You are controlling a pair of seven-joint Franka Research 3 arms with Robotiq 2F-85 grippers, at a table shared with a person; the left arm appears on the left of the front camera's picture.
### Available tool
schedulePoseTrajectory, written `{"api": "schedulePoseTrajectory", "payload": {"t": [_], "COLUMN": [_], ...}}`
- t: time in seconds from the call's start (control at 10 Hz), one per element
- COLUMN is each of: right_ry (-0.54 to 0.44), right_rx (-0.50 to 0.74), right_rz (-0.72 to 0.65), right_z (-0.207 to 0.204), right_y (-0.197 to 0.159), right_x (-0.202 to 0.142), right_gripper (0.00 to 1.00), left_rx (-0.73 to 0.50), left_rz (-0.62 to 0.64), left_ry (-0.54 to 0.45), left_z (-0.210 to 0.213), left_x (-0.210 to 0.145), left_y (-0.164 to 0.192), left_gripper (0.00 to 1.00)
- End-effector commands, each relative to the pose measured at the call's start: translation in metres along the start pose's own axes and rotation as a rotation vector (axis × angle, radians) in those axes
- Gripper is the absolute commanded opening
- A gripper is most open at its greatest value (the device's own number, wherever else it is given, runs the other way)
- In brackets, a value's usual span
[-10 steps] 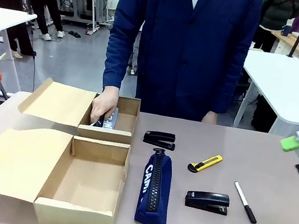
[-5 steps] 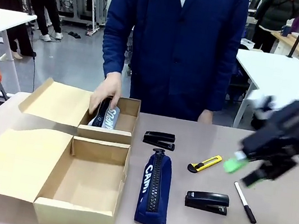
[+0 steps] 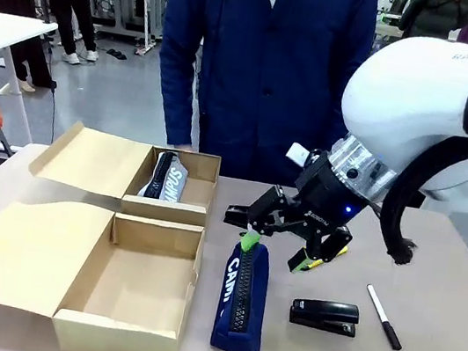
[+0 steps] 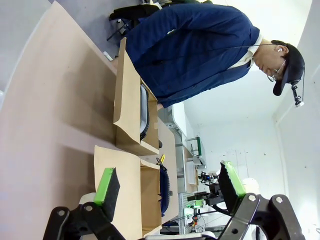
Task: Place items inside the box.
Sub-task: Pick up a Pencil pouch or Stapler and place it inside the Mailer Box closest to the robot.
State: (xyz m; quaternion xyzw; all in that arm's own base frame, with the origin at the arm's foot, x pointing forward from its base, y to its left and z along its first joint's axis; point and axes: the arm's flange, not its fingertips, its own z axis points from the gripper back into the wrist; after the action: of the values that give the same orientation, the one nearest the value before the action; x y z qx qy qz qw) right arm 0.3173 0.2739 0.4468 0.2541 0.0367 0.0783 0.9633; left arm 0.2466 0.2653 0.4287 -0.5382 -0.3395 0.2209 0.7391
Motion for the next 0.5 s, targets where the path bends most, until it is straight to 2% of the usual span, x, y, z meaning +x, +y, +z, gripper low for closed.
{"api": "schedulePoseTrajectory", "payload": {"t": [0.0, 0.1, 0.2, 0.3, 0.4], "right_ry": [0.006, -0.212, -0.27, -0.27, -0.287], "right_rx": [0.002, -0.379, -0.439, -0.41, -0.448], "right_rz": [-0.007, -0.369, -0.404, -0.41, -0.427], "right_z": [0.0, -0.007, -0.021, -0.03, -0.042], "right_y": [-0.001, 0.001, 0.01, 0.017, 0.025], "right_x": [0.001, 0.002, 0.006, 0.016, 0.023], "right_gripper": [1.0, 1.0, 1.0, 1.0, 1.0], "left_rx": [-0.022, -0.022, -0.022, -0.022, -0.022], "left_rz": [-0.018, -0.018, -0.018, -0.018, -0.018], "left_ry": [-0.011, -0.011, -0.011, -0.011, -0.011], "left_z": [0.0, 0.0, 0.0, 0.0, 0.0], "left_x": [0.0, 0.0, 0.0, 0.0, 0.0], "left_y": [0.0, 0.0, 0.0, 0.0, 0.0], "left_gripper": [1.0, 1.0, 1.0, 1.0, 1.0]}}
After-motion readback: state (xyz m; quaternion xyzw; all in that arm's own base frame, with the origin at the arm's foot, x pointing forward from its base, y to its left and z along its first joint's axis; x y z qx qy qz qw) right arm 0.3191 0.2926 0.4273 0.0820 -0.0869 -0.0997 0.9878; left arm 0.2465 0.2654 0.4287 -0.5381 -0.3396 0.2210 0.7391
